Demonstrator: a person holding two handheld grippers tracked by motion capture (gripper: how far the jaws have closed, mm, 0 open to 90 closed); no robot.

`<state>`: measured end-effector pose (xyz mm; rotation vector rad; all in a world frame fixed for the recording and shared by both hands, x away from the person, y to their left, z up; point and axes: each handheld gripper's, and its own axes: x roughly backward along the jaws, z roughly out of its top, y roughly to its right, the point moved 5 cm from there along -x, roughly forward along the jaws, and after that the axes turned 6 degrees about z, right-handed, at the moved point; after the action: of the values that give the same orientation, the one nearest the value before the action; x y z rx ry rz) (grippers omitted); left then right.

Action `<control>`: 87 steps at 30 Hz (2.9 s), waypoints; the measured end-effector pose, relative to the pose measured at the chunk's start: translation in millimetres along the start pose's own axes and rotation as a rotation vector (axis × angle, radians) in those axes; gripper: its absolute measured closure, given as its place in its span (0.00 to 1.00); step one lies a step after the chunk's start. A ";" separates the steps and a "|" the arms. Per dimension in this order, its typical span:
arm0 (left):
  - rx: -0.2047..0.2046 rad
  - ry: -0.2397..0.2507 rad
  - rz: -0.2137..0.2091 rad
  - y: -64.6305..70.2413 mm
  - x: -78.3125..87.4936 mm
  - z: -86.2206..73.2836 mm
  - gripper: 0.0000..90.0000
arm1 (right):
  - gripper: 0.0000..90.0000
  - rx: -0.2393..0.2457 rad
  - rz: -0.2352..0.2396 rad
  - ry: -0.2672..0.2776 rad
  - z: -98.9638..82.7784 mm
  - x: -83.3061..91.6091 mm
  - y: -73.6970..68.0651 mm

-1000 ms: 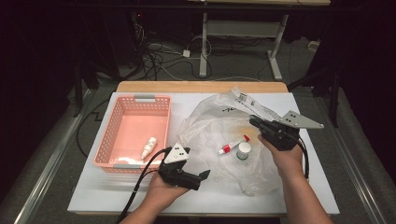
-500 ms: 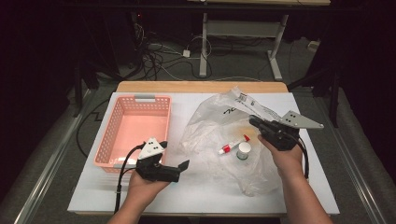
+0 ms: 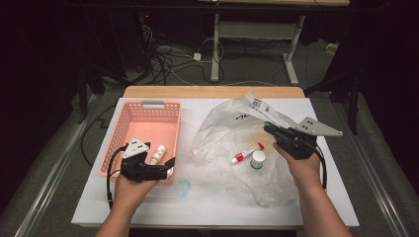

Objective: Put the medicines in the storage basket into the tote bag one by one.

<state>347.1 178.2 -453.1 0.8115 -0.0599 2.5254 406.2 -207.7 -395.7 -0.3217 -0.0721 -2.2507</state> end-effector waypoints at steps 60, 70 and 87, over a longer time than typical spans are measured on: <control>0.022 -0.685 0.049 -54.6 -84.5 10.1 0.38 | 1.00 -0.003 -0.004 0.006 0.8 2.2 1.9; -0.054 -0.750 0.053 -47.0 -93.8 3.1 0.64 | 1.00 -0.005 -0.005 0.009 1.1 3.5 2.5; -0.064 -0.598 0.032 -36.0 -86.1 18.9 0.64 | 1.00 -0.002 -0.003 0.010 1.3 3.1 1.8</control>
<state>434.7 169.1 -489.3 1.5150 -0.3481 2.2072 406.0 -211.0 -393.8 -0.3114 -0.0656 -2.2553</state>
